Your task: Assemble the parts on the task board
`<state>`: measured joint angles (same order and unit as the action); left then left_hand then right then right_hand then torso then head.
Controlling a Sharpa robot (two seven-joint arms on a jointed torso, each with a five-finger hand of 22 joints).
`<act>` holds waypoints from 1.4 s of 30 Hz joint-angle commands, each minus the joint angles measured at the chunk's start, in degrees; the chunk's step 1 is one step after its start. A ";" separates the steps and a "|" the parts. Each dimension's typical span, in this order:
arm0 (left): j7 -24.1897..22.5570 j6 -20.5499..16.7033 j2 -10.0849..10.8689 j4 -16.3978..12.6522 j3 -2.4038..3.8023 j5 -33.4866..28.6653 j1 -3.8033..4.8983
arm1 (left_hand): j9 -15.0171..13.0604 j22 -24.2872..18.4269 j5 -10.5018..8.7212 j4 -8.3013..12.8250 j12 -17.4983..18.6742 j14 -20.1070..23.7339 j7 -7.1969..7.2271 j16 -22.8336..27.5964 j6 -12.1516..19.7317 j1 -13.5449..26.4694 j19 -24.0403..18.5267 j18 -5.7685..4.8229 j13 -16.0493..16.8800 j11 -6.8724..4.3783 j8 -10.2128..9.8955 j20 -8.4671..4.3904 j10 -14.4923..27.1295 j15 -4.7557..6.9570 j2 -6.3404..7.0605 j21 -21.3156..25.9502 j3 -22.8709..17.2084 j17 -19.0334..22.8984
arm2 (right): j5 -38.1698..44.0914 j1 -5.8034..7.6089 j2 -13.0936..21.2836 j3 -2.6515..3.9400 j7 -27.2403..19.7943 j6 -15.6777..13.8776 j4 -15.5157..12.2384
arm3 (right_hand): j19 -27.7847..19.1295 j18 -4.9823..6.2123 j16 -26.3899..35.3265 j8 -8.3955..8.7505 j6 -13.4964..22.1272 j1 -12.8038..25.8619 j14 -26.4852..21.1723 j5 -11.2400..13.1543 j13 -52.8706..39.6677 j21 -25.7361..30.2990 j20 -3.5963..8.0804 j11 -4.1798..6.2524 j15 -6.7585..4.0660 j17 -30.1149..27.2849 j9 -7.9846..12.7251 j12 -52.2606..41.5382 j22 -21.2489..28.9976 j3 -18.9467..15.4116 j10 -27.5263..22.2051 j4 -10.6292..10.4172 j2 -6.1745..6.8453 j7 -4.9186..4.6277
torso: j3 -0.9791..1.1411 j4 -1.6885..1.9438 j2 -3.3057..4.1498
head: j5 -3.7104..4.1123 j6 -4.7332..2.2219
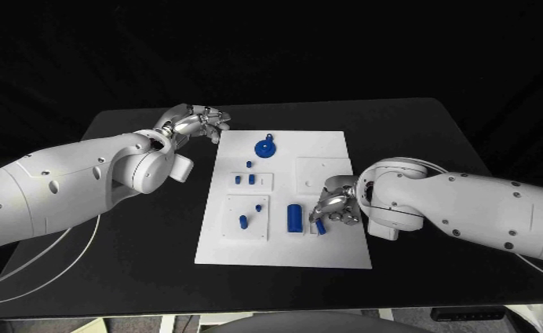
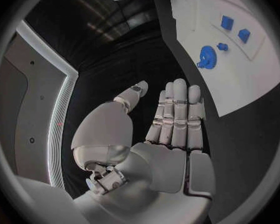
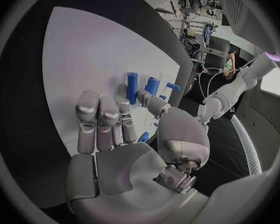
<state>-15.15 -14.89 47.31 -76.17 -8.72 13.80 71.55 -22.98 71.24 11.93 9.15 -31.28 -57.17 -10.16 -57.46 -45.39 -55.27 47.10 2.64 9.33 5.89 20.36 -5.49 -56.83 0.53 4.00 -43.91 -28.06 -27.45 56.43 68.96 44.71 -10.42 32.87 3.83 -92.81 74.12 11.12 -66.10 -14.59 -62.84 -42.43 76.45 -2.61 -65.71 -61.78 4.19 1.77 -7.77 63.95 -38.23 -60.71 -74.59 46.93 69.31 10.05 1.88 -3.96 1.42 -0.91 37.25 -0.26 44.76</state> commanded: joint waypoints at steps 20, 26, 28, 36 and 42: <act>-0.12 0.76 0.10 -0.14 0.03 0.61 0.04 | 0.09 0.09 -0.36 -0.46 -0.24 0.09 -0.24 0.25 0.01 0.15 0.30 0.91 0.08 -0.09 0.20 -0.36 0.40 -0.30 0.14 0.41 -0.05 -0.11 | 0.33 -0.14 -0.05 -0.05 -0.53 0.78 0.00 | -0.02 3.88 -0.38 0.10 -0.66 6.92 -0.29 -0.19 -0.24 -0.28 0.40 0.83 -0.42 -0.16 0.20 0.13 -0.07 -4.96 1.13 -2.28 2.58 0.24 | -0.02 -0.01 -0.01 | -0.21 -0.03; -0.11 0.77 0.11 -0.14 0.03 0.62 0.04 | 0.09 0.10 -0.36 -0.46 -0.24 0.09 -0.24 0.26 0.01 0.14 0.30 0.91 0.08 -0.10 0.20 -0.37 0.40 -0.30 0.15 0.42 -0.05 -0.12 | 0.32 -0.15 0.00 -0.05 -0.58 0.69 0.01 | -0.10 3.88 -0.42 0.10 -0.71 7.79 -0.34 -0.19 -0.30 -0.28 0.54 0.89 -0.48 -0.18 0.22 0.15 -0.08 -5.71 1.16 -2.55 2.67 0.29 | -0.02 -0.01 -0.01 | -0.21 -0.02; -0.07 0.74 0.11 -0.14 0.03 0.63 0.04 | 0.09 0.10 -0.36 -0.46 -0.24 0.09 -0.24 0.26 0.01 0.14 0.30 0.91 0.08 -0.10 0.21 -0.37 0.41 -0.30 0.15 0.42 -0.05 -0.12 | 0.30 -0.15 0.01 -0.05 -0.66 0.69 0.00 | -0.12 3.88 -0.42 0.12 -0.70 7.88 -0.35 -0.19 -0.31 -0.29 0.56 0.89 -0.49 -0.18 0.23 0.16 -0.09 -5.82 1.16 -2.55 2.73 0.30 | -0.01 -0.01 -0.01 | -0.19 -0.02; 0.03 0.79 0.13 -0.13 0.03 0.72 0.04 | 0.09 0.12 -0.35 -0.47 -0.25 0.09 -0.23 0.26 0.01 0.11 0.31 0.92 0.09 -0.10 0.21 -0.37 0.41 -0.30 0.13 0.43 -0.07 -0.13 | 0.26 -0.17 0.30 -0.05 -1.15 1.67 -0.38 | -0.20 3.88 -0.46 0.15 -0.69 8.50 -0.39 -0.19 -0.39 -0.34 0.69 0.91 -0.52 -0.20 0.26 0.20 -0.13 -6.90 1.15 -2.15 4.16 0.32 | 0.02 0.00 0.02 | -0.14 0.06; 0.03 0.82 0.09 -0.11 0.02 0.73 0.03 | 0.10 0.13 -0.35 -0.47 -0.25 0.08 -0.23 0.26 0.01 0.09 0.31 0.92 0.09 -0.10 0.22 -0.37 0.41 -0.29 0.12 0.44 -0.08 -0.14 | 0.19 -0.17 0.66 -0.05 -0.95 1.98 -0.63 | -0.23 3.88 -0.47 0.15 -0.73 8.80 -0.40 -0.19 -0.41 -0.32 0.75 0.93 -0.53 -0.22 0.26 0.23 -0.12 -7.23 1.16 -2.23 4.30 0.34 | 0.00 -0.03 -0.02 | -0.11 -0.02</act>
<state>-14.82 -14.85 47.42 -76.16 -8.72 14.19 71.55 -22.94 71.27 11.92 9.03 -31.28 -57.17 -10.07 -57.46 -45.42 -55.27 47.21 2.64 9.36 5.88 20.36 -5.59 -56.83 0.53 4.00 -43.69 -28.19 -27.53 56.52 68.85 45.24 -10.47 32.48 4.61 -93.31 73.87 11.87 -66.33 -14.62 -63.23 -33.79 76.14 -2.66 -66.04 -61.78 4.39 2.68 -8.09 63.79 -38.03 -60.66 -74.67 40.06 70.22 7.93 5.89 -3.54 1.42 -0.94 37.24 -0.37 44.77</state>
